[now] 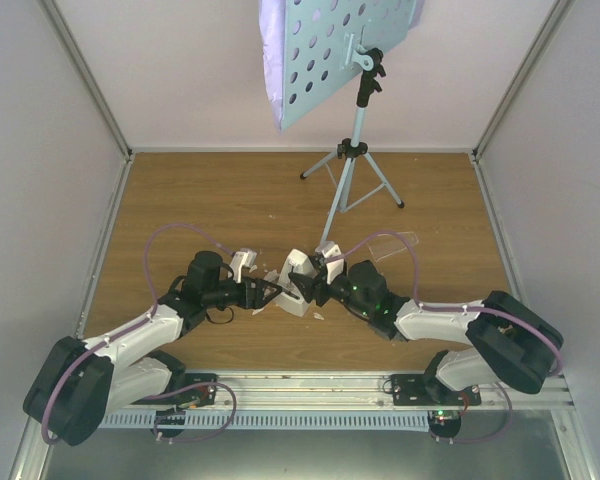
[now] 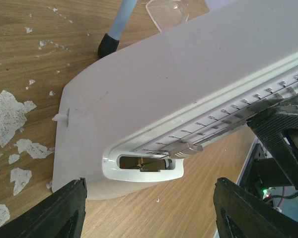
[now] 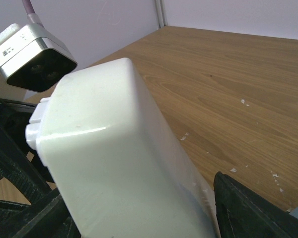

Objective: Pack up the instrument practice props

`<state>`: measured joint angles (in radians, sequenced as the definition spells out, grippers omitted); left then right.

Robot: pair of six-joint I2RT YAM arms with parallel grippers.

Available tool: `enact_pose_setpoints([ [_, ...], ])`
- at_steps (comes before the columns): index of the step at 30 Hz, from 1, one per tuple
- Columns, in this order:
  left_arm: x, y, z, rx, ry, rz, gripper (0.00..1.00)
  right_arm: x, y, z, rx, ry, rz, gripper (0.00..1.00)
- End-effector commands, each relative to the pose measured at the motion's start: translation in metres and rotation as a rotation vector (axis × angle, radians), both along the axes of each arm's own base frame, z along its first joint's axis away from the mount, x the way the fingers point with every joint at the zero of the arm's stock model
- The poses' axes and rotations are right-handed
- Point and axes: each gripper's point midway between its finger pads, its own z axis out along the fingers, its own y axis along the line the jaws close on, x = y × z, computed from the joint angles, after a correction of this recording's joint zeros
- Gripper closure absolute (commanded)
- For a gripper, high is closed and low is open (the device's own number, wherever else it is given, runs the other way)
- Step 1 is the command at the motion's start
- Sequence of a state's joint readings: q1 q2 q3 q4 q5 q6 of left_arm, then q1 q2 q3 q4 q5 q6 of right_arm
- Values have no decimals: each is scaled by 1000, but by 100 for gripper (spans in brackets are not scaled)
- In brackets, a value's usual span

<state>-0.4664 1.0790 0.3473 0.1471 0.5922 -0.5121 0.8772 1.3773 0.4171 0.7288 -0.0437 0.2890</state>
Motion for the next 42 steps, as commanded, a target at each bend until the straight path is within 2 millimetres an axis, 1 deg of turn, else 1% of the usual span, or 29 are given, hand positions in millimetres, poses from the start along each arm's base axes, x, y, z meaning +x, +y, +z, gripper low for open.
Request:
enact_pose_setpoints([
  [1,4,-1,6,-7,-70,-5,29,10,-3,11,24,-18,-37,28],
  [4,5,-2,9,-12,-86,-6,29,8,-4,14,32,-29,-34,26],
  [6,5,-2,11,-16,-95,-11,29,6,-5,17,34,-40,-25,22],
  [9,5,-3,13,-20,-104,-15,27,0,-6,24,48,-63,-1,12],
  [12,5,-3,15,-23,-111,-17,27,-6,-7,30,55,-82,24,4],
  [16,5,-4,23,-39,-141,-22,24,-18,-13,42,51,-102,56,1],
  [18,7,-4,25,-39,-158,-19,21,-16,-23,47,46,-98,18,1],
  [22,13,-3,19,-37,-160,-11,15,-1,-63,50,88,-27,-111,1],
  [24,14,-7,15,-46,-144,-27,13,13,-93,45,139,48,-218,0],
  [27,18,-12,11,-52,-131,-51,12,35,-139,26,160,166,-387,0],
  [30,20,-15,5,-39,-117,-62,12,54,-183,-1,149,297,-546,0],
  [33,17,-18,0,-49,-111,-91,12,66,-215,-20,165,396,-641,2],
  [35,16,-22,-6,-43,-94,-116,12,71,-231,-31,158,448,-699,4],
  [38,14,-28,-12,-30,-78,-146,13,78,-242,-37,137,475,-735,5],
  [39,14,-30,-13,-30,-79,-153,13,80,-245,-38,126,476,-745,5],
  [42,8,-38,-8,-40,-98,-181,13,84,-255,-50,88,509,-790,5],
])
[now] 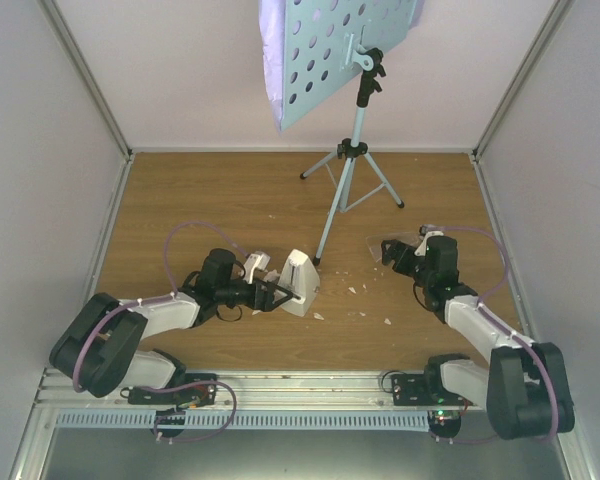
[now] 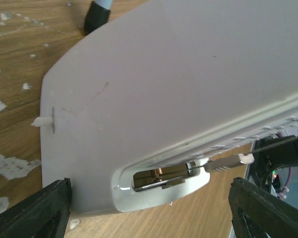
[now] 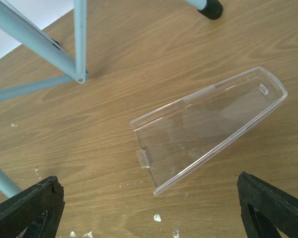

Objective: Pack up the instrument practice props

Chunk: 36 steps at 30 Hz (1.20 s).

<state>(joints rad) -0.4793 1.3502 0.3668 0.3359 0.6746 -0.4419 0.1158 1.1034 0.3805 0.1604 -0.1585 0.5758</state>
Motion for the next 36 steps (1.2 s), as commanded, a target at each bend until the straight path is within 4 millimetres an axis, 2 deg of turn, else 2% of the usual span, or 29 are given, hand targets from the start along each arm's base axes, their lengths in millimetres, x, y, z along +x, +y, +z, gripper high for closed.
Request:
enact_pose_setpoints([
  [1,-2,-22,27,-62,-120,-90,13,10,-13,-6,-14,62,-47,6],
  [7,-32,-50,34,-111,-116,-202,13,28,-25,-25,-28,135,-97,9],
  [9,-35,-52,35,-107,-118,-189,13,37,-25,-28,-44,151,-91,15],
  [14,-25,-35,44,-49,-165,-66,11,50,-26,-50,-74,239,-80,29],
  [17,-19,-21,55,-8,-203,15,10,49,-29,-65,-91,300,-97,31],
  [24,-18,7,81,26,-271,137,8,51,-41,-63,-129,298,-152,30],
  [29,-20,11,93,14,-285,155,8,59,-40,-74,-149,343,-135,31],
  [36,-21,11,99,0,-287,157,8,66,-39,-85,-170,382,-117,40],
])
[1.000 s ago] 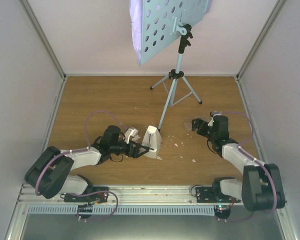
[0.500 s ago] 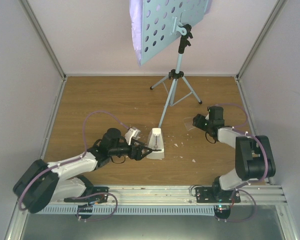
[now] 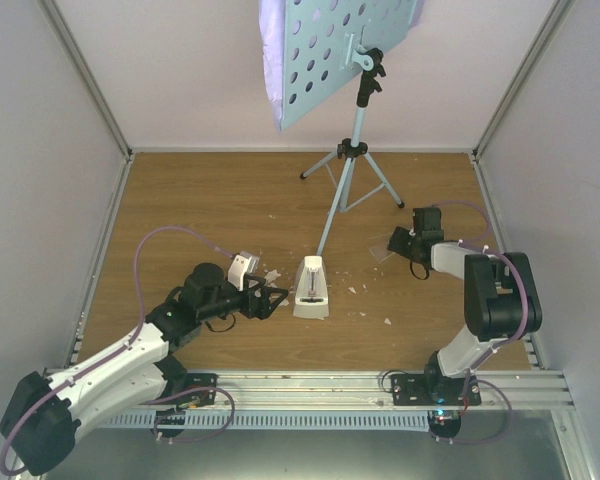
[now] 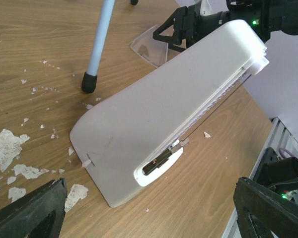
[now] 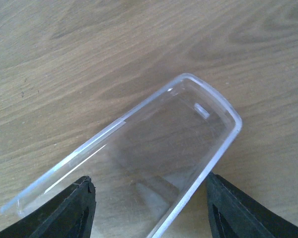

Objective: Pack up the instrument practice props

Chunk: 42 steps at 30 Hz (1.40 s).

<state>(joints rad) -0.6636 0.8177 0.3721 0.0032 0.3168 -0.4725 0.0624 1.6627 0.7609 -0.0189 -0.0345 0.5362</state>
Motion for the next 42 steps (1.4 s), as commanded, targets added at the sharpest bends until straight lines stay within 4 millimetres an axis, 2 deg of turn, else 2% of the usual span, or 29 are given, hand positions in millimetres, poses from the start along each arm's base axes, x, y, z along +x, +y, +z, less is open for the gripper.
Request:
enact_pose_setpoints([
  [1,5,-2,21,-35,-44,15,8,0,-4,-11,-22,46,2,41],
  [3,5,-2,23,-36,-45,16,8,0,-3,-14,-24,52,3,44],
  [9,3,2,23,-31,-41,26,8,2,-3,-16,-32,54,10,63],
  [15,1,6,26,-32,-45,40,8,0,-5,-16,-55,64,15,76],
  [21,1,8,31,-33,-56,48,8,-3,-10,-18,-75,69,3,86],
  [28,3,12,39,-31,-78,71,8,-6,-11,-12,-76,54,-4,99],
  [30,5,14,40,-27,-83,84,8,-8,-9,-9,-66,51,2,100],
  [32,8,14,43,-27,-90,95,8,-10,-8,-2,-62,39,2,100],
  [35,15,14,59,-31,-122,117,9,-12,-10,19,-70,1,-4,99],
  [39,32,10,88,-10,-174,153,13,-16,-13,66,-82,-93,-19,100],
  [42,41,-3,113,9,-214,174,16,-22,-12,108,-91,-176,-23,99],
])
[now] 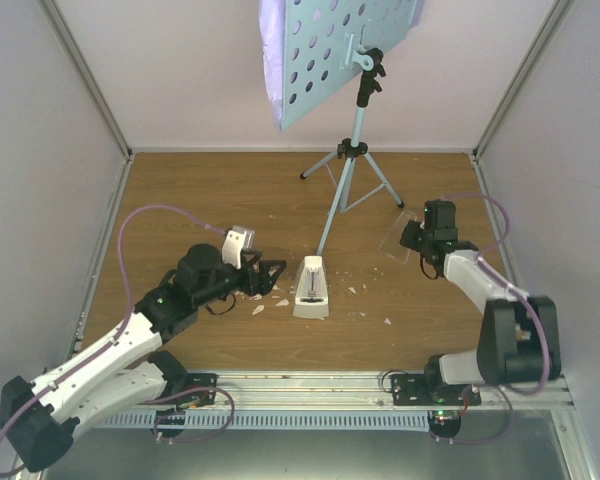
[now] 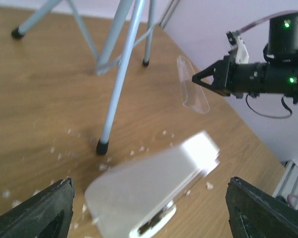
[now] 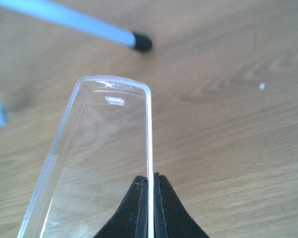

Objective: Pack up the instrument practice props

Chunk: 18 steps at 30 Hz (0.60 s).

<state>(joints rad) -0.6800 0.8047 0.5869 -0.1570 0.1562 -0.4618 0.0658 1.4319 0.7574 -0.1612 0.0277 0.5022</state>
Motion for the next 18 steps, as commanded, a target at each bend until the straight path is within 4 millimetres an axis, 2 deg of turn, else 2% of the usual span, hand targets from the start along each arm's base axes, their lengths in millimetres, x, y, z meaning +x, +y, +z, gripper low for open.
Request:
enact_pose_setpoints([
  [1,18,-19,54,16,-126,54,18,-11,1,61,-27,-117,-11,99],
  [3,18,-38,70,52,-156,66,19,-18,5,89,-23,-176,-17,99],
  [5,9,-63,86,76,-189,62,21,-24,14,111,-13,-220,-14,100],
  [9,1,-108,104,109,-236,75,26,-32,35,146,9,-291,12,100],
  [13,3,-148,102,176,-254,93,25,-36,60,172,48,-336,63,100],
  [16,13,-164,91,217,-263,107,26,-40,77,183,71,-354,104,100],
  [18,16,-173,91,217,-291,97,29,-42,87,185,87,-357,127,100],
])
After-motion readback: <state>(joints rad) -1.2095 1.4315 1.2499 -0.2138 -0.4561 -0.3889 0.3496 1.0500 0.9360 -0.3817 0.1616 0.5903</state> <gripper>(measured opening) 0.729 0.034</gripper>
